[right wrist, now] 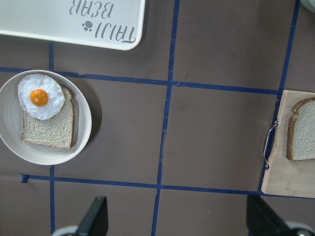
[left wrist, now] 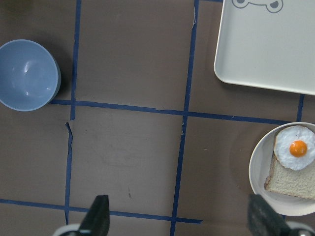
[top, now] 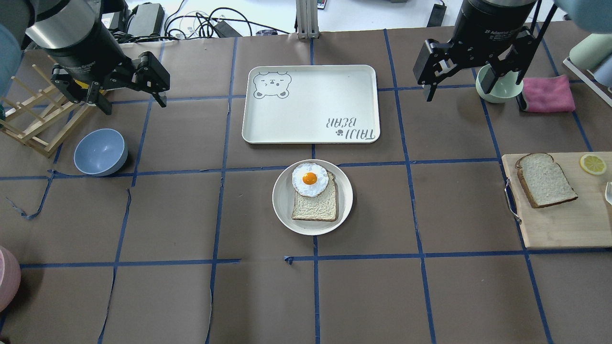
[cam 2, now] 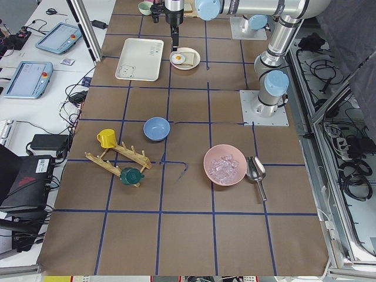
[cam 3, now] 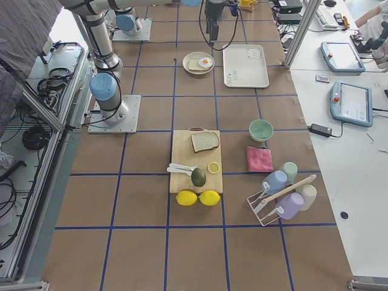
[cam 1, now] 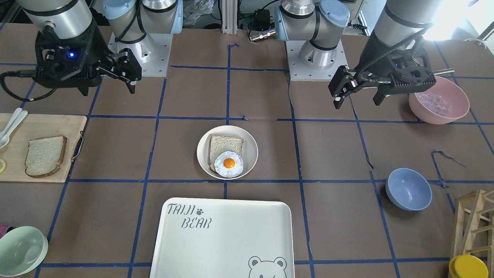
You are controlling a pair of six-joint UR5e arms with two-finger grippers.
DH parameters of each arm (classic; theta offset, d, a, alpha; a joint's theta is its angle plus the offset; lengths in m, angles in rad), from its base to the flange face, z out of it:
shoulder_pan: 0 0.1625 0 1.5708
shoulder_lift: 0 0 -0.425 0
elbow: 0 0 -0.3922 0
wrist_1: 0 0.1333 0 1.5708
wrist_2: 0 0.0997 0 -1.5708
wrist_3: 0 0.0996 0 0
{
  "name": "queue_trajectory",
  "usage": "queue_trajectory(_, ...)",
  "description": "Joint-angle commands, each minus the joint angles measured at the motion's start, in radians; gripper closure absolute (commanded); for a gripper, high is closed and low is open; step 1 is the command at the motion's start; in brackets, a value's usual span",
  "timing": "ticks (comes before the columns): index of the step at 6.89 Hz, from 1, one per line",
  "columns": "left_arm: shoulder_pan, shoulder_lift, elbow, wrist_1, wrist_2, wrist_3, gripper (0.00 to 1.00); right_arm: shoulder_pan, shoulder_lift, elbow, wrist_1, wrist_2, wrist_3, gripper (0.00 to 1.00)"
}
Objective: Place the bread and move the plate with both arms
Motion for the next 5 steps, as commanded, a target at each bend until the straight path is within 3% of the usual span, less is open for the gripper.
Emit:
queue_trajectory(1,0.012,0.008,-0.005,-0.003,-0.003,0.008,0.0,-0.001,0.0,0.0,-0.004,0.0,-0.001,0.0)
queue_trajectory(5,-0.026,-0.017,-0.002,-0.015,-0.03,0.043,0.0,-0.027,0.0,0.015,0.004,0.003,-0.006,0.0)
